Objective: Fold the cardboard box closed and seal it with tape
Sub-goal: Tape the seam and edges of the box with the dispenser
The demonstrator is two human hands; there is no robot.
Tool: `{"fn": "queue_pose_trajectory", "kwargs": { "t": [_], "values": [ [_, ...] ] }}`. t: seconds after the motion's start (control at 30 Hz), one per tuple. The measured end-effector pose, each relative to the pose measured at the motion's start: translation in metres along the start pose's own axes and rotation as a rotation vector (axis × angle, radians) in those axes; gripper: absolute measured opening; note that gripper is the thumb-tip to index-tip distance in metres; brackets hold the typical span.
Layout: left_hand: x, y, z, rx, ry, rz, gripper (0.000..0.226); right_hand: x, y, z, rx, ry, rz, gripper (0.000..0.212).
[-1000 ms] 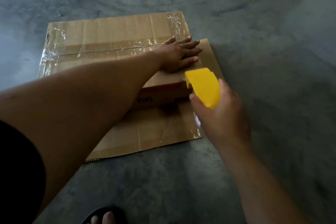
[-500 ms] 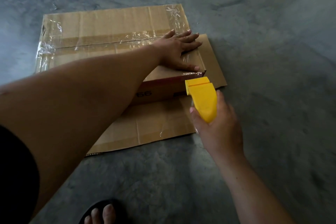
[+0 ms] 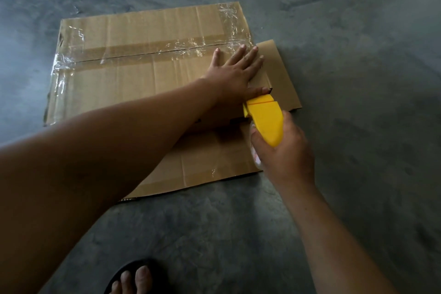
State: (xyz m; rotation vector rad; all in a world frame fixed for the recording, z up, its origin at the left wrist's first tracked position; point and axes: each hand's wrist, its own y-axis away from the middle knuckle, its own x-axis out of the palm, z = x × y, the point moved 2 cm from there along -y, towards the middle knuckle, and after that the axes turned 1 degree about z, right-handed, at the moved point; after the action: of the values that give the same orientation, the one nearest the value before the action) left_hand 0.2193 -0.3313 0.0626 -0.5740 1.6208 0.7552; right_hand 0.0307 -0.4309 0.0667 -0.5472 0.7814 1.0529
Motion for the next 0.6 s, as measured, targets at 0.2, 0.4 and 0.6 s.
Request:
{"fn": "queue_pose_trajectory", "kwargs": {
  "t": [0.2, 0.4, 0.6],
  "values": [
    [-0.005, -0.012, 0.002, -0.033, 0.022, 0.016, 0.090, -0.003, -0.020, 0.000, -0.001, 0.013, -0.013, 0.066],
    [-0.001, -0.013, 0.001, -0.038, -0.025, 0.024, 0.118, 0.001, -0.021, -0.004, 0.110, -0.045, 0.072, 0.053],
    [0.008, -0.008, -0.004, -0.051, -0.109, -0.077, 0.113, 0.009, 0.006, -0.015, 0.122, -0.054, 0.066, 0.075]
  ]
}}
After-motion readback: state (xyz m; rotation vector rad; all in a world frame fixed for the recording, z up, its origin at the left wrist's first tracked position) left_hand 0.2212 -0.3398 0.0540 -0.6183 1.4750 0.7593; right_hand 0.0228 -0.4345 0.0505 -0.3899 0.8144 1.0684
